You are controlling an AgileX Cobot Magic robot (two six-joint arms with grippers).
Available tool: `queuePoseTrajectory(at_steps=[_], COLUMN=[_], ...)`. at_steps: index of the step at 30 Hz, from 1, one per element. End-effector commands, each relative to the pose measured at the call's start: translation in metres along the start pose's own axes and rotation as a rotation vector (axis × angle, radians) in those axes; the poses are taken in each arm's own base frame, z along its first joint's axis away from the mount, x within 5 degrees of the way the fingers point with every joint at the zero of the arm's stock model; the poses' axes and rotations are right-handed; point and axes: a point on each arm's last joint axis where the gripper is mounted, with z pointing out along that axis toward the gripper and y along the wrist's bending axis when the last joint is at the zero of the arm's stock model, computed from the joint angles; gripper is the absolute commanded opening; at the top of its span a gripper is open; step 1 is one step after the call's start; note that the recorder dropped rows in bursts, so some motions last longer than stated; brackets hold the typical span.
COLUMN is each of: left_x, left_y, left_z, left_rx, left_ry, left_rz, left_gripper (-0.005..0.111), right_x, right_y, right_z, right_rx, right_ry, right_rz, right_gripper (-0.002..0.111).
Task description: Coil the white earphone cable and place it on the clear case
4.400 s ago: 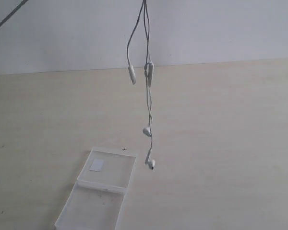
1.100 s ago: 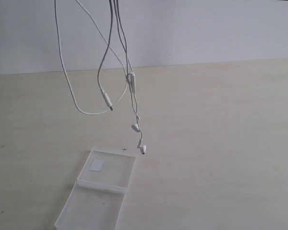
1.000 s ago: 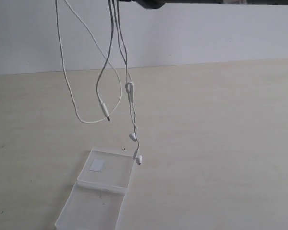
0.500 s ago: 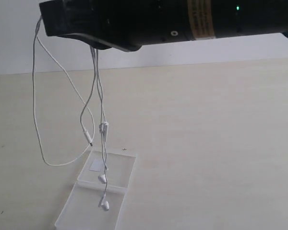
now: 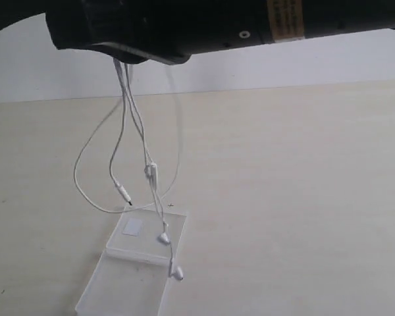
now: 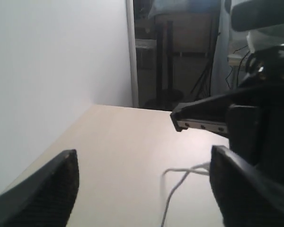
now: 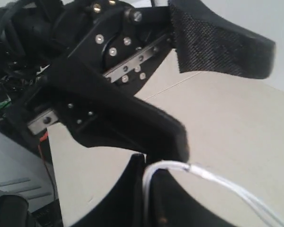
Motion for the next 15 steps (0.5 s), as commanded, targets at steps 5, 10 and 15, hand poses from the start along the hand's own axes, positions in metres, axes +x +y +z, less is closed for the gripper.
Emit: queuePoseTrajectory(at_steps=[5,10,15], left_x=[0.0147,0.0147,0.0135], left_y=[-0.0014,0.0009,-0.0011], left_z=[0.0014,-0.0013,-0.0021], left_rx=[0.034,0.016,0.021], left_ry=[0.119,0.12,0.121], left_rz=[0.015,0.011,0.013], left_gripper=[0.074,0.074,0.074], right_x=[-0.0186,-0.0195,-0.0197], right_y=[0.0016,0.0009,0.0004], right_z=[-0.0052,-0.006,-0.006], right_rx=[0.023,0.035,0.042], right_ry=[-0.08,-0.087,-0.089], right_rz=[0.032,0.032,0.014], right_gripper=[0.0,0.0,0.0])
